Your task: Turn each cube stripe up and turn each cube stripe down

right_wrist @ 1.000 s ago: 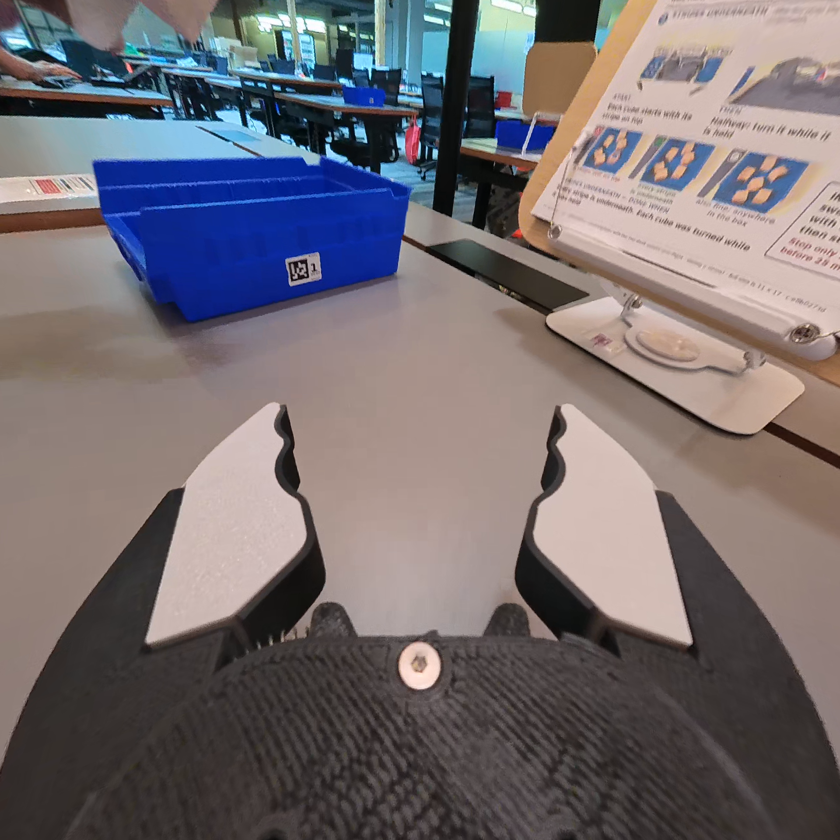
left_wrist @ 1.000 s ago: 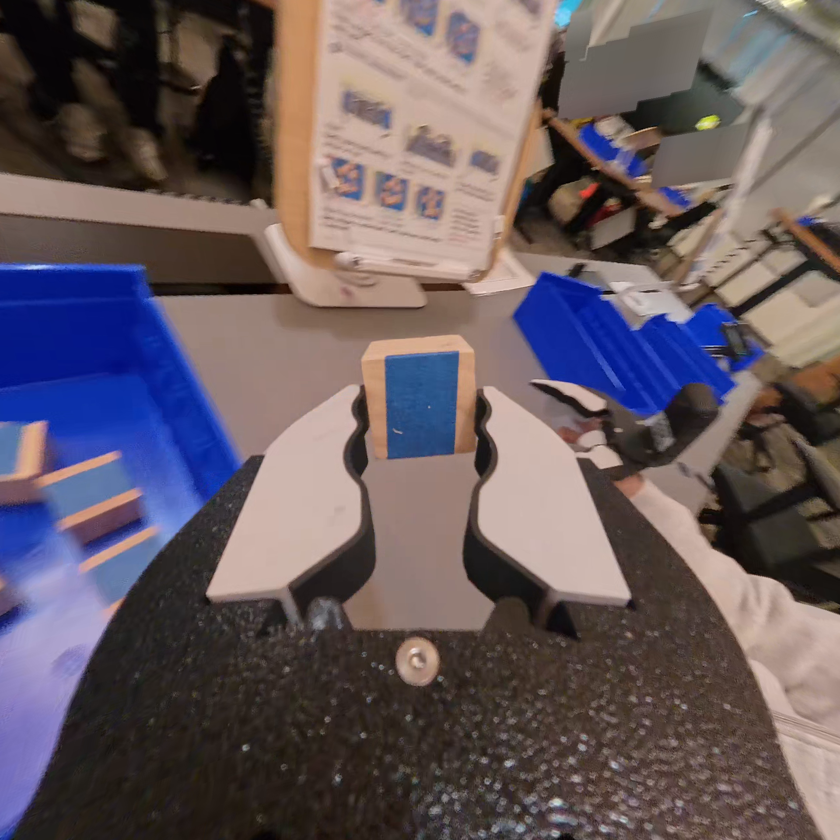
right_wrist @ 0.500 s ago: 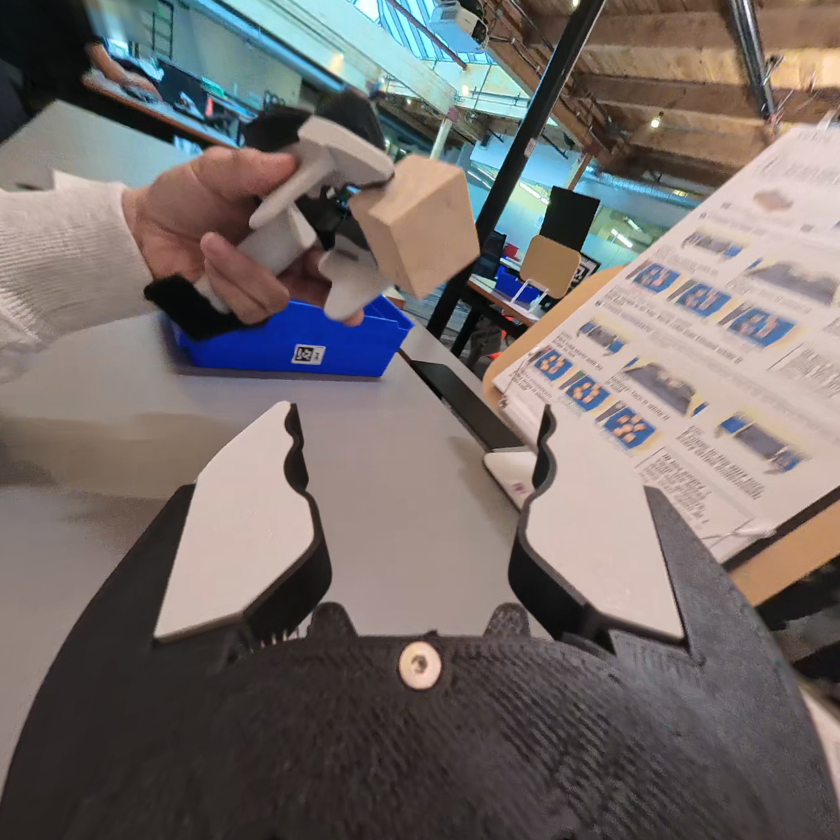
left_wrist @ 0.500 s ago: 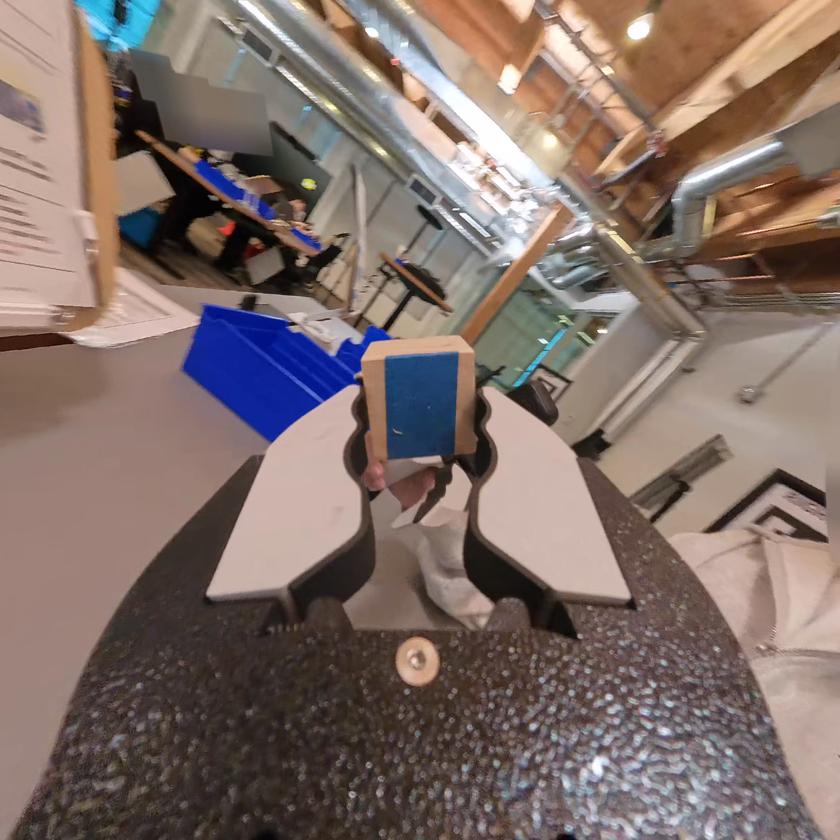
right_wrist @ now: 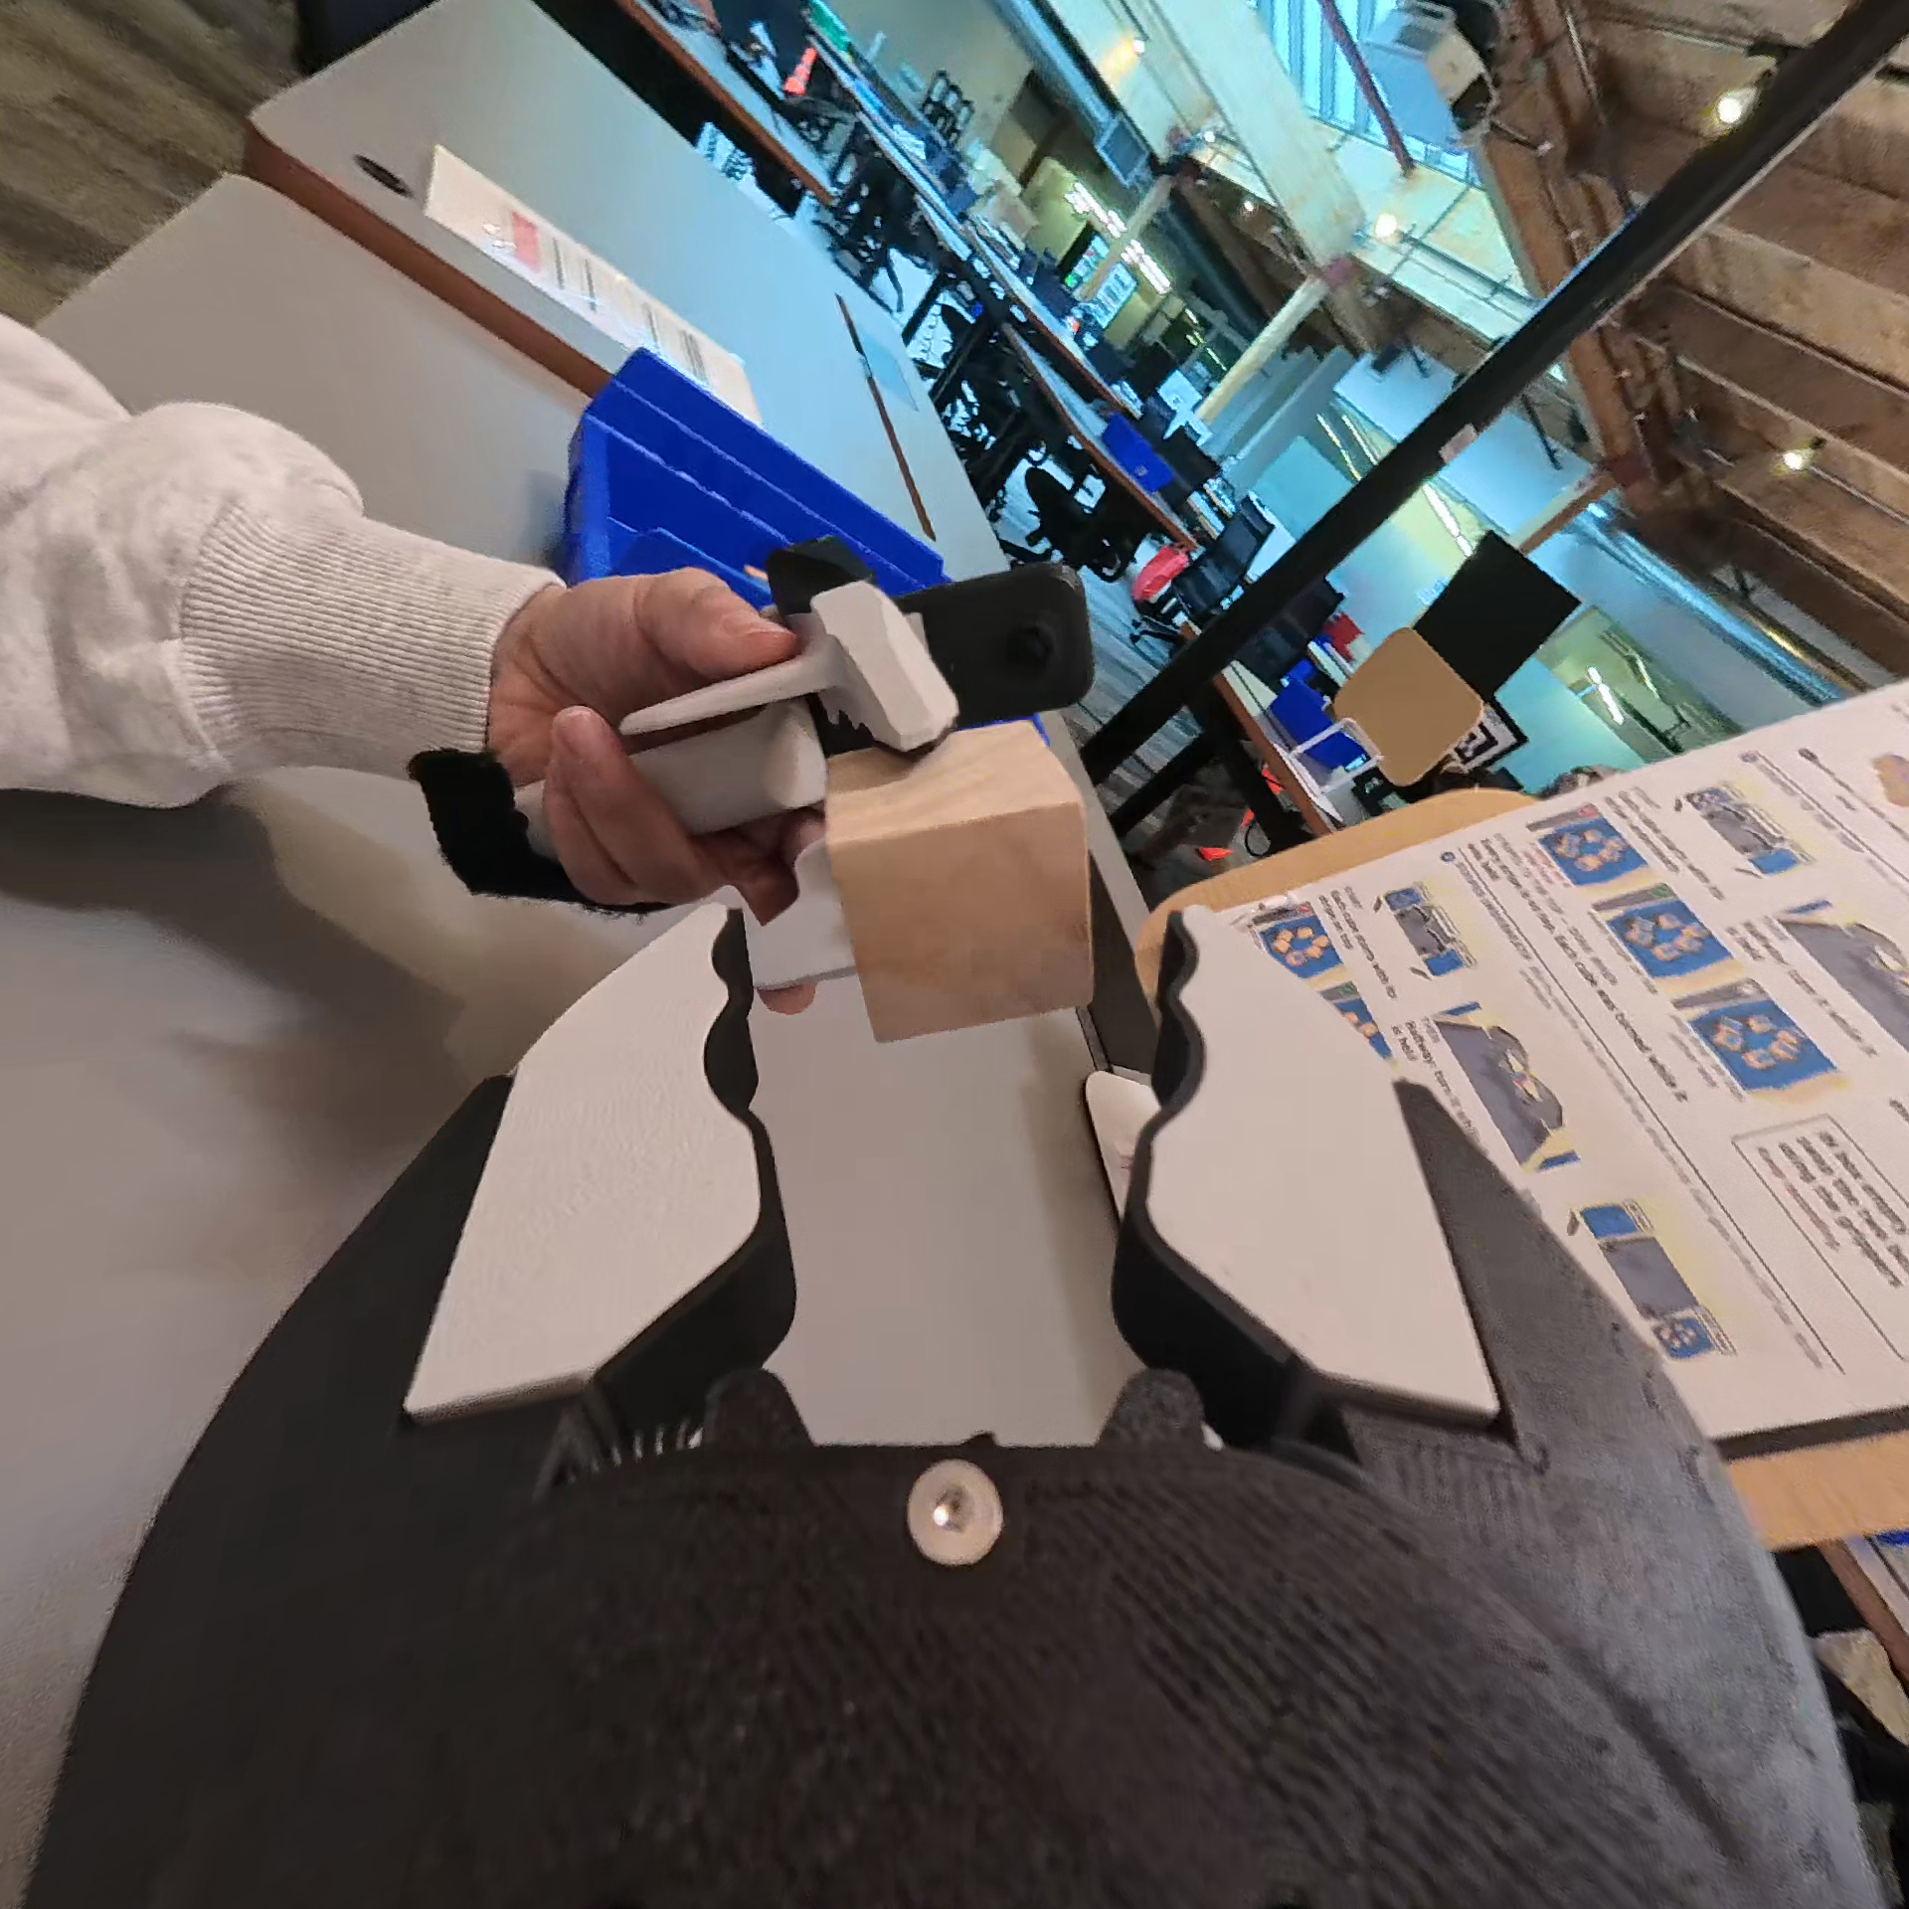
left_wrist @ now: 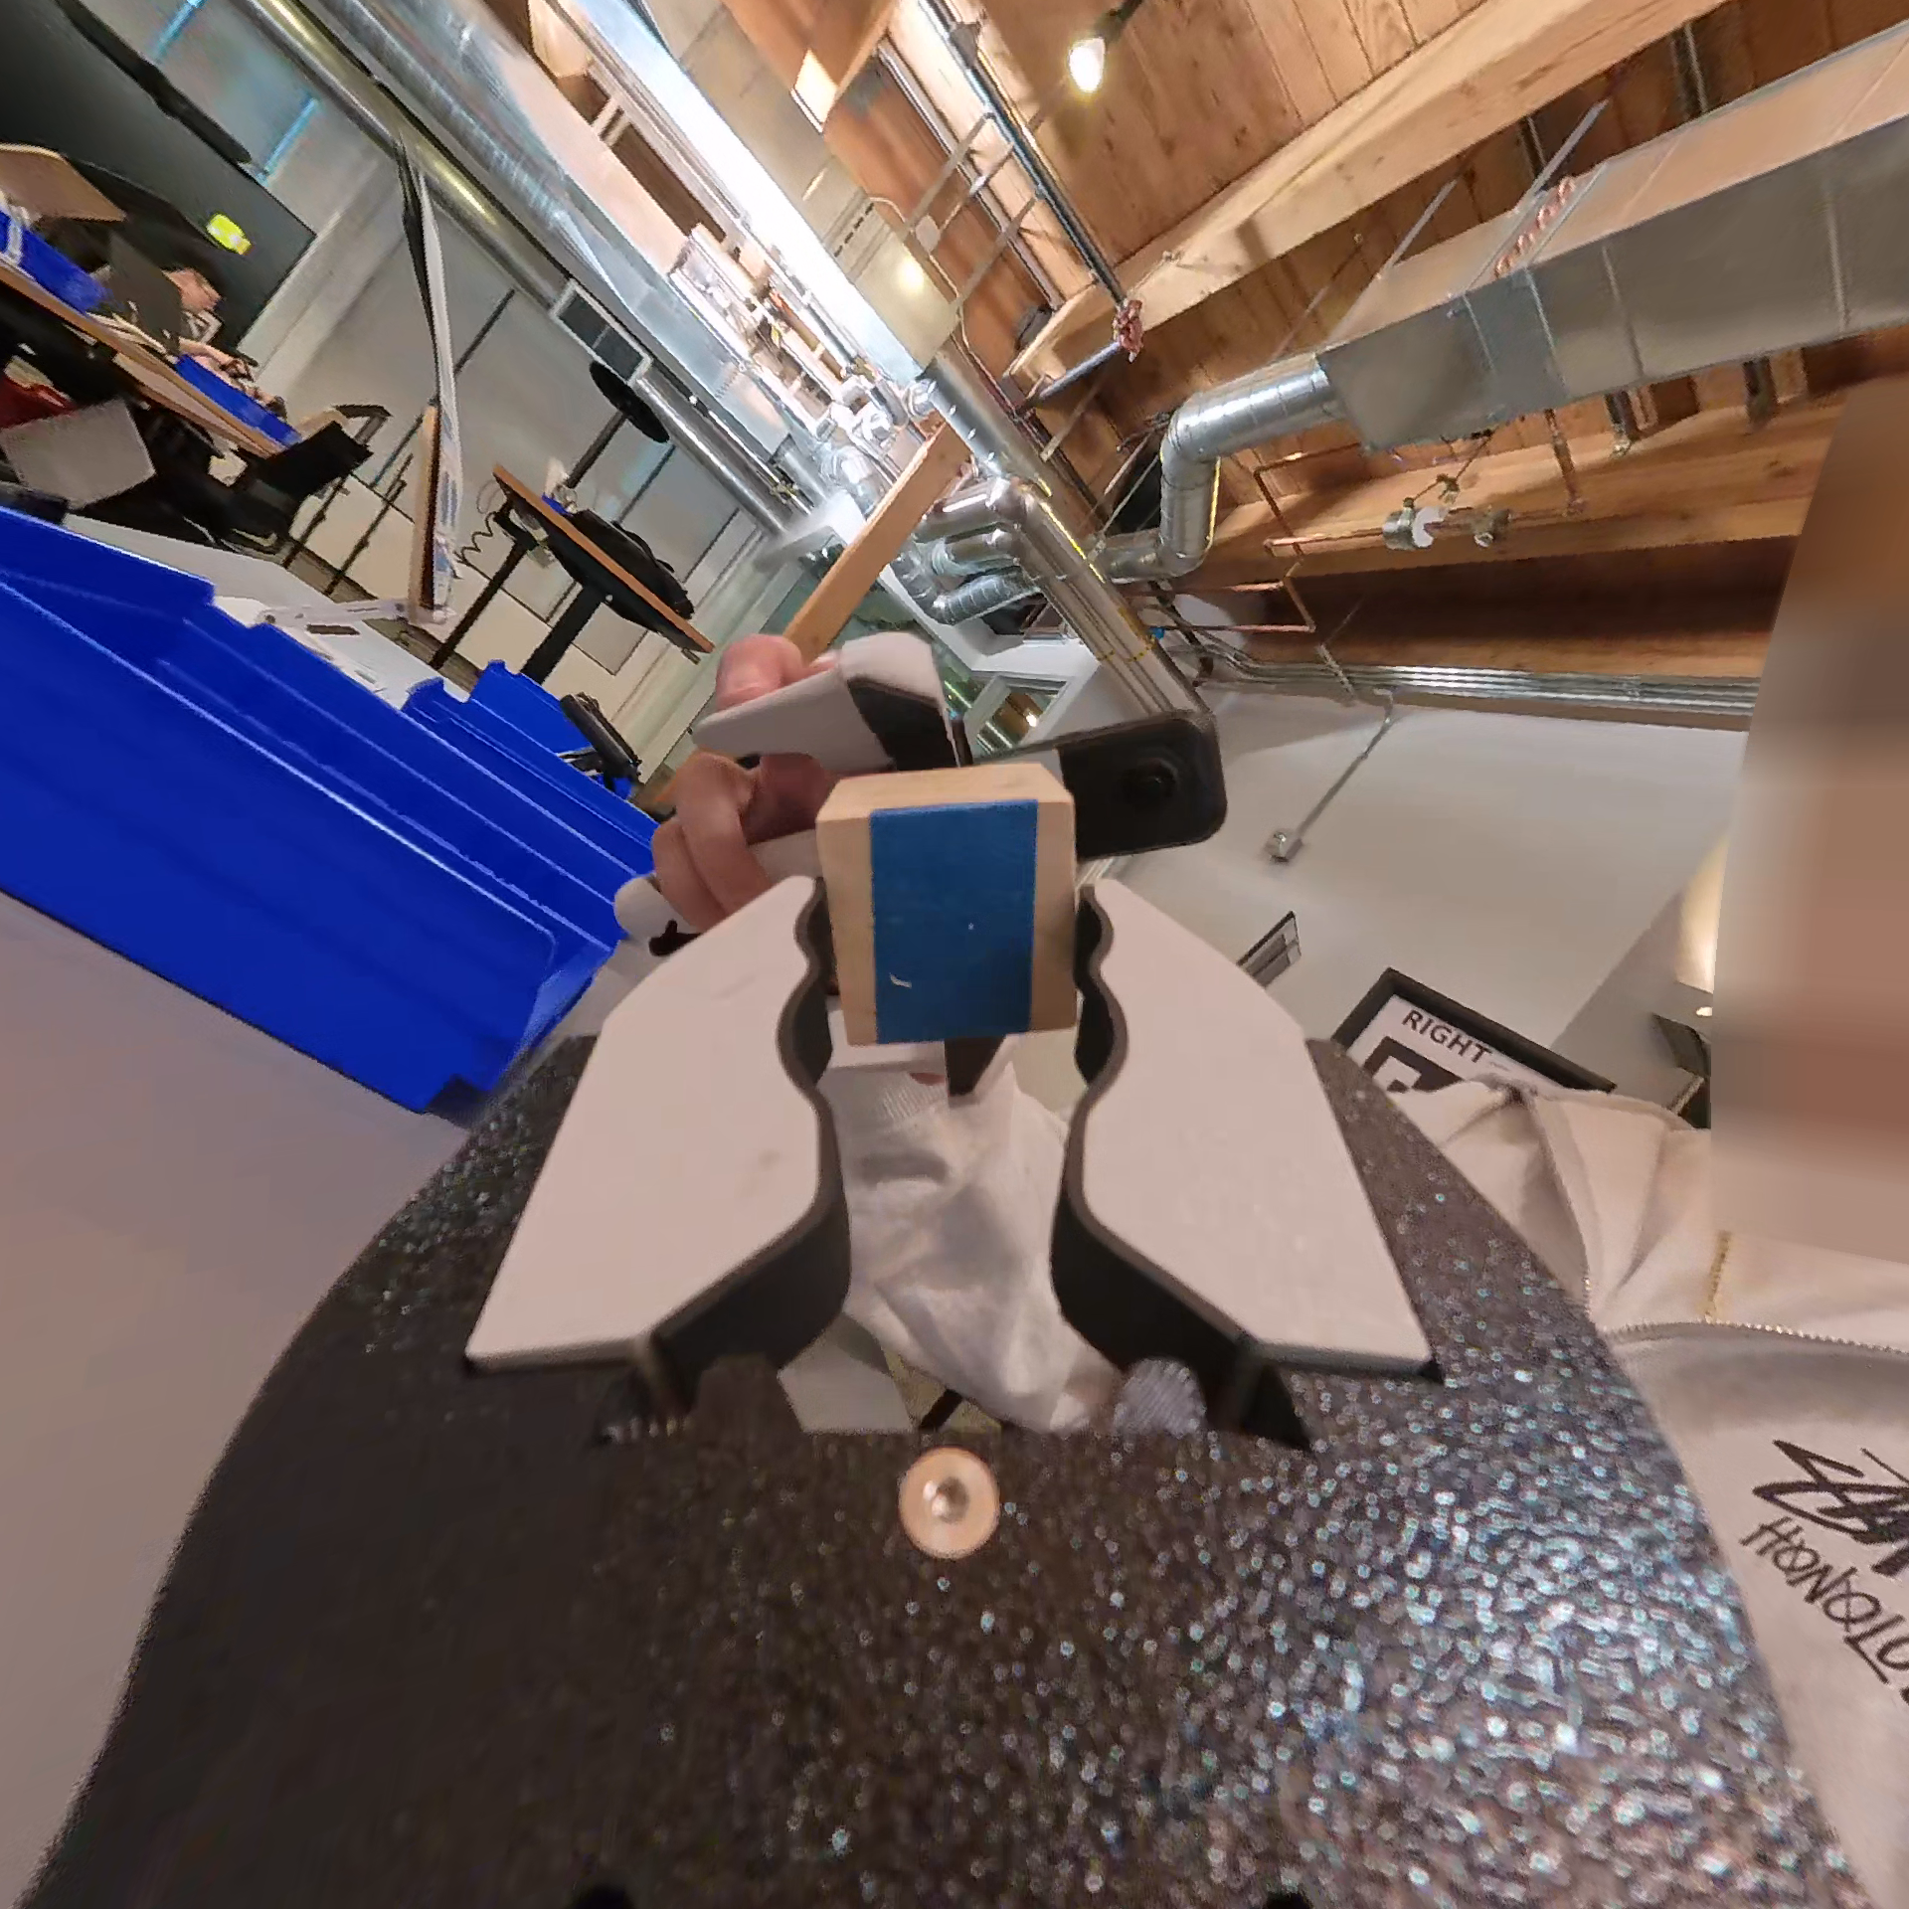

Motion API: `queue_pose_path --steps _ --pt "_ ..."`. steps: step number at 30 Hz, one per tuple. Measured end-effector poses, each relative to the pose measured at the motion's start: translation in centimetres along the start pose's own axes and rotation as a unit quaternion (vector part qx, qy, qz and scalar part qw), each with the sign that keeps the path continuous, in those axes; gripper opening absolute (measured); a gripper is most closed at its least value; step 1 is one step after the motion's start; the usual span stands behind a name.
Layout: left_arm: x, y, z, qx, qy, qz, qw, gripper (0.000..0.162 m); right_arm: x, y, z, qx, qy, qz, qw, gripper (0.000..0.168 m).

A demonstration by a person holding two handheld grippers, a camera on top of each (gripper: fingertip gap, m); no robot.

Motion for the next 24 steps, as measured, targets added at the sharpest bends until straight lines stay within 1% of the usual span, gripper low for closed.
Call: queue_pose_path --steps 3,8,12,14,16,21,24 --pt "0.3 0.1 0.1 0.002 0.005 0.001 1.0 0.044 -0.5 -0.2 -0.1 -0.003 0.014 -0.005 1.0 0.069" --pt "0.4 0.2 0.2 0.025 0.022 -0.002 0.999 0.044 -0.4 -0.4 0.0 -0.038 0.04 0.004 0.998 0.054" --pt "0.6 0.1 0.2 0.028 0.027 0.002 0.999 0.044 -0.9 -0.4 -0.2 -0.024 0.034 -0.029 0.999 0.05" --pt "0.6 0.0 0.4 0.034 0.032 0.004 0.999 0.044 -1.1 -0.5 -0.1 -0.029 0.042 -0.027 0.998 0.046" --pt "0.7 0.0 0.5 0.043 0.037 0.004 0.998 0.044 -1.3 -0.5 -0.2 -0.033 0.046 -0.022 0.998 0.045" --pt "0.6 0.6 1.0 0.037 0.028 0.001 0.999 0.044 -1.4 -1.0 -0.1 -0.051 0.03 0.033 0.998 0.045" --pt "0.3 1.0 1.3 0.002 0.006 -0.039 0.999 0.046 -1.2 -0.9 -0.2 -0.059 -0.012 0.049 0.997 0.045"
Point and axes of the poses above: each gripper's, where its closed fingertips meet, y back along the fingers, x out of its underside, z = x × y across the jaws, the point moved 9 cm from there along y, back along the fingers, and after that the axes turned 15 degrees about y, right-handed, at the moved point
